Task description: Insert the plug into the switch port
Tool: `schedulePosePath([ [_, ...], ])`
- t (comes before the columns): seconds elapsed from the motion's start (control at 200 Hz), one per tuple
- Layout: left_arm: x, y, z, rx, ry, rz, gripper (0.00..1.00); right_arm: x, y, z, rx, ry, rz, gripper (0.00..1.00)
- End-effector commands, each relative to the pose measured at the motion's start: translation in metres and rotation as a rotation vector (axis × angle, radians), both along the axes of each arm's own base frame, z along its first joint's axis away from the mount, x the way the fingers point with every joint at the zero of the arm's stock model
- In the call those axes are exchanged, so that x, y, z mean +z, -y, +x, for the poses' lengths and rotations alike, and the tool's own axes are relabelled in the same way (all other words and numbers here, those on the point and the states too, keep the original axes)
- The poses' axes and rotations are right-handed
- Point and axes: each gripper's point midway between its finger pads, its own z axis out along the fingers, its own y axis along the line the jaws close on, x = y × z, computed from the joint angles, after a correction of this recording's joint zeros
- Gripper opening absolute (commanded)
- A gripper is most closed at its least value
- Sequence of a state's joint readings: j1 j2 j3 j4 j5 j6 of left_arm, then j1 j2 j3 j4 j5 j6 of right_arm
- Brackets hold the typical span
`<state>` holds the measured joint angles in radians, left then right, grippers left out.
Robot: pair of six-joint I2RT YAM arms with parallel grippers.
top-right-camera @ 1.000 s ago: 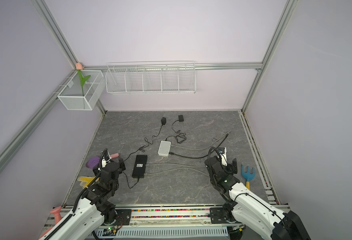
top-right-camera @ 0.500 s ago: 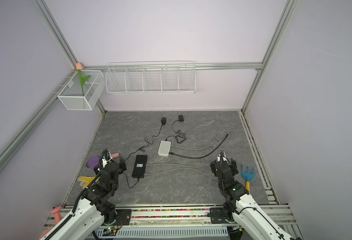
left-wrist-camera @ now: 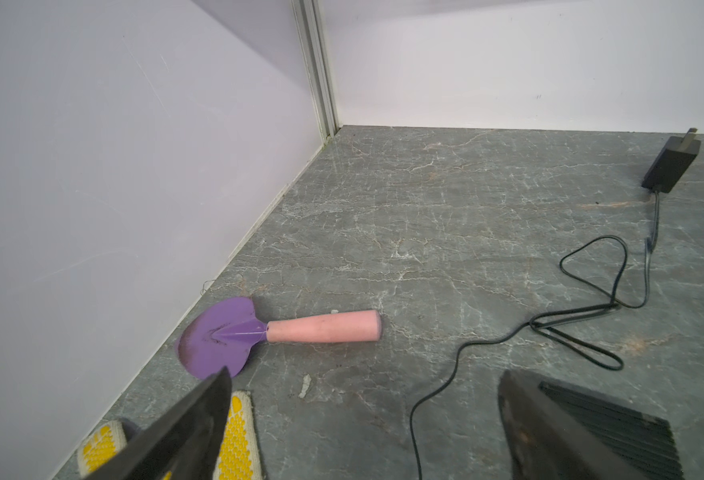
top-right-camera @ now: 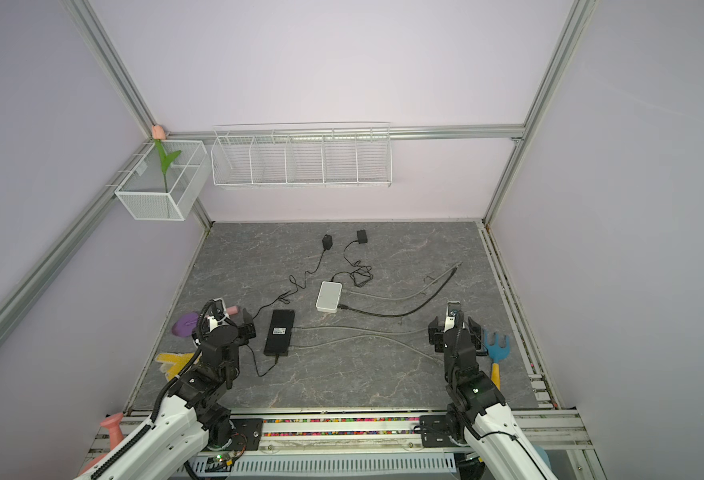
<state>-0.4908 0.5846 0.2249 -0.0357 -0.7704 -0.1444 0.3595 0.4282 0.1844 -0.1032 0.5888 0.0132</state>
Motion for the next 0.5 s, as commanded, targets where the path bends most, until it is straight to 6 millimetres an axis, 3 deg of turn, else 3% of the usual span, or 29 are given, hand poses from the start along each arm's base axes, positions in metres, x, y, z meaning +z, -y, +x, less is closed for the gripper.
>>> schedulePosePath([
  [0.0, 0.007, -0.008, -0.003, 0.041, 0.046, -0.004, 0.99, 0.003, 0.000, 0.003, 0.004, 0.032, -0.004, 0.89],
  [0.1, 0.015, -0.010, -0.007, 0.040, 0.078, -0.023, 0.99, 0.003, 0.001, 0.004, -0.006, 0.031, -0.008, 0.89],
  [0.13, 0.001, -0.012, -0.010, 0.036, 0.055, -0.010, 0.99, 0.003, 0.001, 0.004, -0.005, 0.031, -0.009, 0.89],
  [0.495, 0.007, -0.018, -0.018, 0.048, 0.116, -0.018, 0.99, 0.011, 0.003, -0.001, 0.000, 0.118, -0.001, 0.89],
])
